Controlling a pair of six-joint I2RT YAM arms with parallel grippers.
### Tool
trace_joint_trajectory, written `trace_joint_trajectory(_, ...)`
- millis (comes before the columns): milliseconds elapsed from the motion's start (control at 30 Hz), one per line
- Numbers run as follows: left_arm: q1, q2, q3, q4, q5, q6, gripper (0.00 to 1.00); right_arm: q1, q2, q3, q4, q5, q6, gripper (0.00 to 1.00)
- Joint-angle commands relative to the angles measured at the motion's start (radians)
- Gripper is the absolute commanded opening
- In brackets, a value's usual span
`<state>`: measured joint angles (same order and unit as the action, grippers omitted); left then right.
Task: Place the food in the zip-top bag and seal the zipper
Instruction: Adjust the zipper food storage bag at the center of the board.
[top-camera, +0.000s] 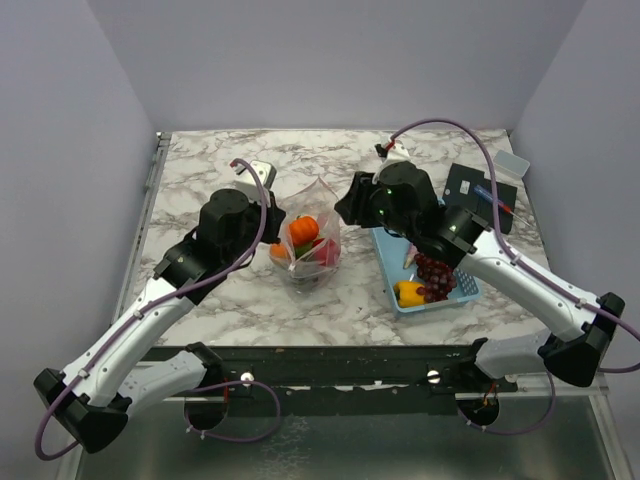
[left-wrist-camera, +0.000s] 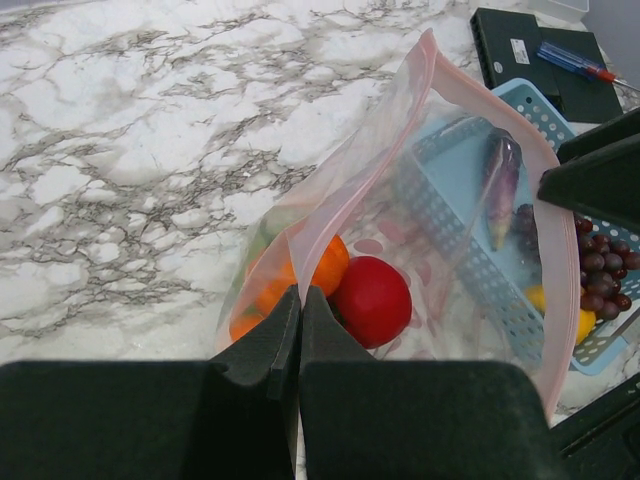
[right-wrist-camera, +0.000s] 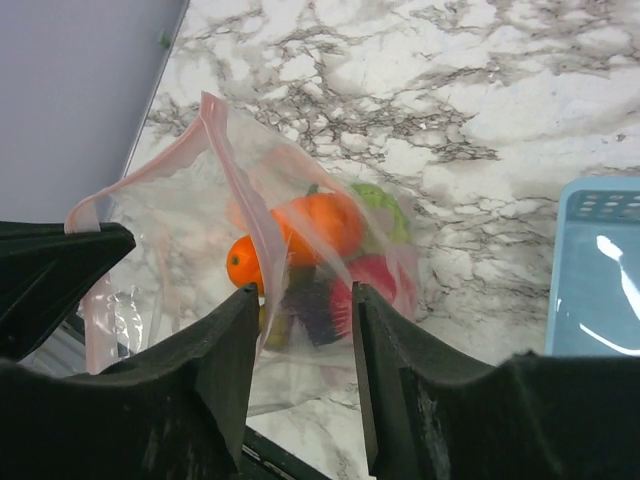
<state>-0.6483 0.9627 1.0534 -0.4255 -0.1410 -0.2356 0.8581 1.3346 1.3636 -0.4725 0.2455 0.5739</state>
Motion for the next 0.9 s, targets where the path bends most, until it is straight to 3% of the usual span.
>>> trace_joint_trajectory(0,-0.001,-0.049,-0.038,0.056,0.041,0.019,0.0,0.001,-0.076,-0.001,-0.055,0.062,-0.014,0.5)
trace_joint_trajectory(167,0.0,-0.069,-0.061,0.074,0.048,0.019,0.0,0.001,-0.143,-0.02,-0.123,0.117,-0.016,0.57)
trace_joint_trajectory(567,0.003,-0.106,-0.092,0.099,0.047,0.022,0.0,-0.001,-0.208,-0.157,-0.321,0.271,0.03,0.62)
trace_joint_trajectory(800,0.017,-0.108,-0.106,0.1,0.074,0.022,0.0,-0.015,-0.218,-0.273,-0.325,0.3,0.056,0.63)
trace_joint_trajectory(867,0.017,-0.11,-0.11,0.099,0.078,0.019,0.0,-0.026,-0.21,-0.301,-0.329,0.308,0.066,0.68)
